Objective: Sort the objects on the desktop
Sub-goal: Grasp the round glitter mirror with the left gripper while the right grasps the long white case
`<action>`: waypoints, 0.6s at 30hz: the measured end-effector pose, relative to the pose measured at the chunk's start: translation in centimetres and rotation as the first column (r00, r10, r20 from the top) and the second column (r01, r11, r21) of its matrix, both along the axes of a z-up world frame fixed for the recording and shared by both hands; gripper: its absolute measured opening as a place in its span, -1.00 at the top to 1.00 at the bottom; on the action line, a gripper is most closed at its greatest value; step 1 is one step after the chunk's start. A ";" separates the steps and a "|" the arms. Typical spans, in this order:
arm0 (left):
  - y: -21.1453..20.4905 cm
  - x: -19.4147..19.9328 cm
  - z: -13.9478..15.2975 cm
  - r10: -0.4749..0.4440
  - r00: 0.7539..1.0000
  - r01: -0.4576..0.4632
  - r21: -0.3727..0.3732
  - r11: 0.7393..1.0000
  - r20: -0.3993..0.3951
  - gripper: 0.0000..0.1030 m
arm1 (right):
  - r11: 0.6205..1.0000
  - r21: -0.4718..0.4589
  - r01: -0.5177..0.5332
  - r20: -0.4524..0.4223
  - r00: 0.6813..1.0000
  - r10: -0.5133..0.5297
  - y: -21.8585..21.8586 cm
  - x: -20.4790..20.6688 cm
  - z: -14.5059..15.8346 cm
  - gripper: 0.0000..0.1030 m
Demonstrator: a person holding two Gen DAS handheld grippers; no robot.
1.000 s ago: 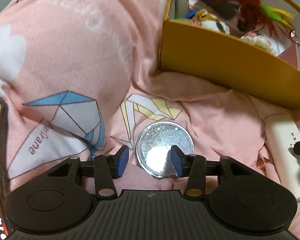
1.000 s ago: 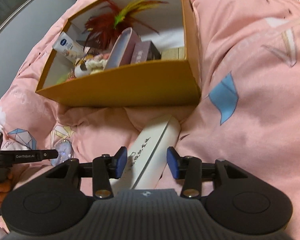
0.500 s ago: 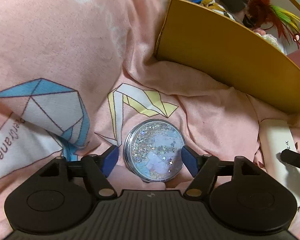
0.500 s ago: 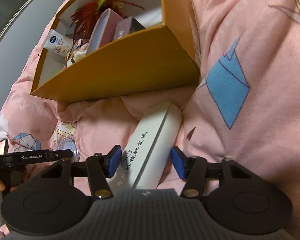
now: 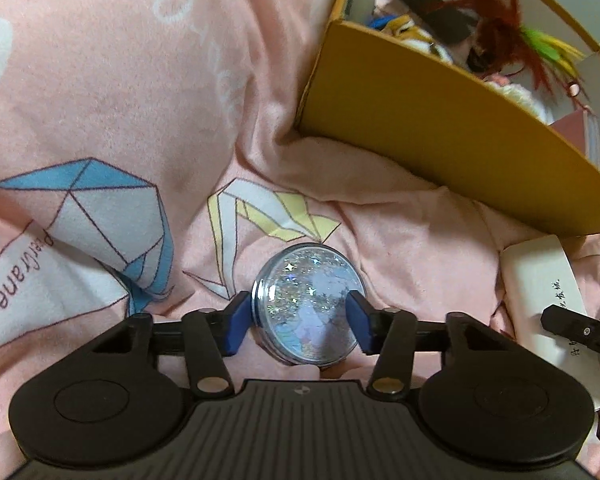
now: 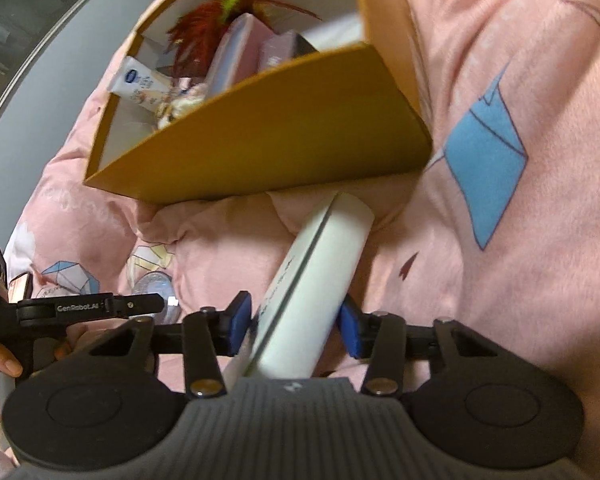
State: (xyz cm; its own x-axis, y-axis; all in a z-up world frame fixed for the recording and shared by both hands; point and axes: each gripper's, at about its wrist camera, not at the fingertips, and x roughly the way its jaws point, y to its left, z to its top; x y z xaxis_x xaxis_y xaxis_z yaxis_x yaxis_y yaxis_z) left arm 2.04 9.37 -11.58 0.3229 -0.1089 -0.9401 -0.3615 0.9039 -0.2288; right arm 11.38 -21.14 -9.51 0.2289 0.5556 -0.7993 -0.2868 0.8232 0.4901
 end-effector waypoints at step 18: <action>-1.2 1.1 1.0 -0.082 0.984 0.093 -0.061 0.994 0.160 0.33 | 0.997 0.003 -0.072 0.038 0.997 0.072 1.6 0.0 0.3 0.26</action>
